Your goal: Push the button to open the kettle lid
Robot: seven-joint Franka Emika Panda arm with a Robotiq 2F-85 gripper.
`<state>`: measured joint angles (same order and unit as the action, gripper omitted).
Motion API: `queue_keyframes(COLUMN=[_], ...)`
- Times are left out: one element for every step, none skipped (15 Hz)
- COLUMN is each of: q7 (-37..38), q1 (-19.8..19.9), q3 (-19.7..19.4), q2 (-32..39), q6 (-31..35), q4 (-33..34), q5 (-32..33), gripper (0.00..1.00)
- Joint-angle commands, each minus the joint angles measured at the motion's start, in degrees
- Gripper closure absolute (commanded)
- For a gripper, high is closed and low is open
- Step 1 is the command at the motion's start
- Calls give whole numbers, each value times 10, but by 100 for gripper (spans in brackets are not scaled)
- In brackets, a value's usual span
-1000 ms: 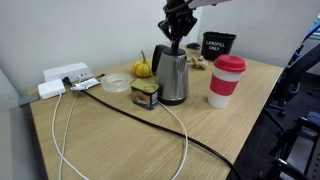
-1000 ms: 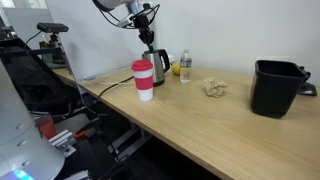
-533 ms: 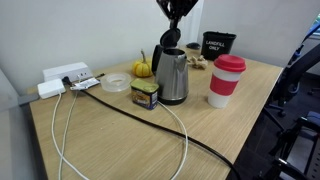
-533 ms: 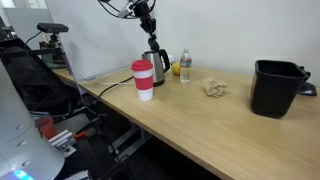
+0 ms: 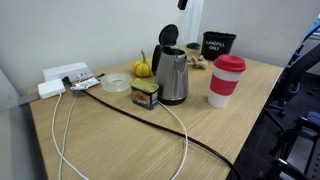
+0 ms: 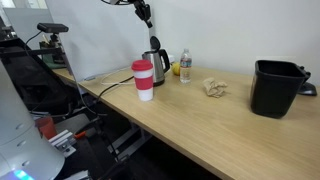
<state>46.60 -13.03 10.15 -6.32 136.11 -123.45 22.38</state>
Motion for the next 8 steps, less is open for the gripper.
queue_keyframes(q7=[-10,-18,-30,-43,-62,-81,-103,-128], q1=[12,11,11,11,9,8,8,8], q3=[15,18,20,23,23,22,21,19], q2=[-63,-79,-98,-115,-136,-154,-172,-188], q6=[-23,-35,-51,-64,-76,-86,-94,-104], q4=[-48,-57,-67,-76,-87,-97,-107,-118], q5=[-46,-60,-73,-86,-104,-119,-130,-142], gripper=[100,100,100,100,100,100,100,100])
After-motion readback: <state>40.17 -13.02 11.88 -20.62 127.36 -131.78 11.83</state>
